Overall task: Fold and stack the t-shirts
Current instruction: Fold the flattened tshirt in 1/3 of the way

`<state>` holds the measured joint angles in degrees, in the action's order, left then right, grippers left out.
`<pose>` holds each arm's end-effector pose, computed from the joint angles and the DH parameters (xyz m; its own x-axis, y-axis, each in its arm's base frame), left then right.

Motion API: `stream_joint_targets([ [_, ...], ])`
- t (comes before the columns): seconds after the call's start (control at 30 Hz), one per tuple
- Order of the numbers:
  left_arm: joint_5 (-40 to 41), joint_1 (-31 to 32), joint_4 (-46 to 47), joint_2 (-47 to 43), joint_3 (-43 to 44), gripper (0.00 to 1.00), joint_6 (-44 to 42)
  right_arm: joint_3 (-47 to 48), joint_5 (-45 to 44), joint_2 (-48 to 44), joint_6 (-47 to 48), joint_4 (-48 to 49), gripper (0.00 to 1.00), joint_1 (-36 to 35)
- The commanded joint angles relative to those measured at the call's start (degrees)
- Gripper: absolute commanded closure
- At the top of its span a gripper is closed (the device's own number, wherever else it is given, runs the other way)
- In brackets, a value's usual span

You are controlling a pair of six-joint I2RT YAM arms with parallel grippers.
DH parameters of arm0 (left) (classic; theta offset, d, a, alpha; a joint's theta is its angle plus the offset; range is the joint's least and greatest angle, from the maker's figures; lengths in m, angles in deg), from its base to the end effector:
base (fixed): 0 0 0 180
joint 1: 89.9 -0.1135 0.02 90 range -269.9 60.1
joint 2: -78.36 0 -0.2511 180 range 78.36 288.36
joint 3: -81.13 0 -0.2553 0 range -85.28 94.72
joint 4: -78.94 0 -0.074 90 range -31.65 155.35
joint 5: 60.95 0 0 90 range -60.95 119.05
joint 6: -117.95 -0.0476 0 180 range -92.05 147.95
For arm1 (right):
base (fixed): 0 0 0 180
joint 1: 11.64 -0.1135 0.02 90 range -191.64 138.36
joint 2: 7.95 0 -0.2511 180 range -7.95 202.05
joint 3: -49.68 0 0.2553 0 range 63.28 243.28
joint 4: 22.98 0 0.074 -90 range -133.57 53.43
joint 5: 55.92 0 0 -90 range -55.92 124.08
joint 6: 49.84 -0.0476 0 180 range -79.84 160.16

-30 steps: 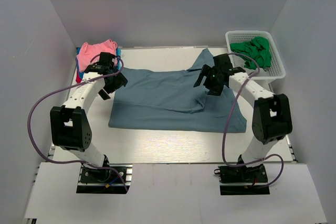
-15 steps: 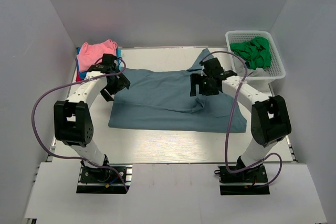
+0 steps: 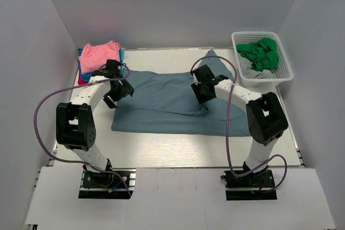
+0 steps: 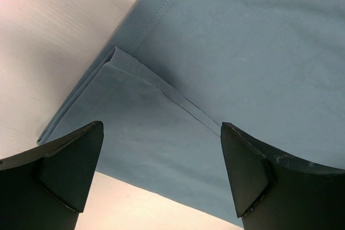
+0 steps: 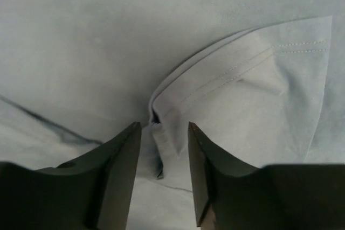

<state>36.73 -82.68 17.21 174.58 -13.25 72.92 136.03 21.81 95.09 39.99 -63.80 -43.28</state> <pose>0.3331 -0.0358 0.2007 -0.7283 -0.6137 -0.3047 -0.6084 0.7838 -0.1244 0.3339 0.1938 0.1832 -0.7193 -0.4398 -0.5377 -0.4133 0.8931 -0.1777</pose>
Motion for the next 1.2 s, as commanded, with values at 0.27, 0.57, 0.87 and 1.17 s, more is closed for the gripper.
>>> stream_joint_targets([
  [0.27, 0.8, -0.3, 0.9, -1.3, -0.6, 0.00, -0.4, 4.7, -6.4, 4.3, -0.7, -2.7, 0.66, -1.0],
  [0.57, 0.3, -0.3, 1.5, -0.2, 0.0, 0.00, -0.9, 10.3, -2.0, 5.1, -13.0, -2.6, 1.00, -0.7],
  [0.87, -0.2, -0.3, 0.4, 0.8, 2.6, 0.00, -1.5, 20.8, -9.4, 12.5, -30.1, -8.5, 1.00, -0.6],
  [1.17, -0.7, -0.3, -0.6, 1.3, 5.7, 0.00, -3.6, 21.2, 6.5, 13.5, -28.0, 0.4, 0.10, -0.4],
])
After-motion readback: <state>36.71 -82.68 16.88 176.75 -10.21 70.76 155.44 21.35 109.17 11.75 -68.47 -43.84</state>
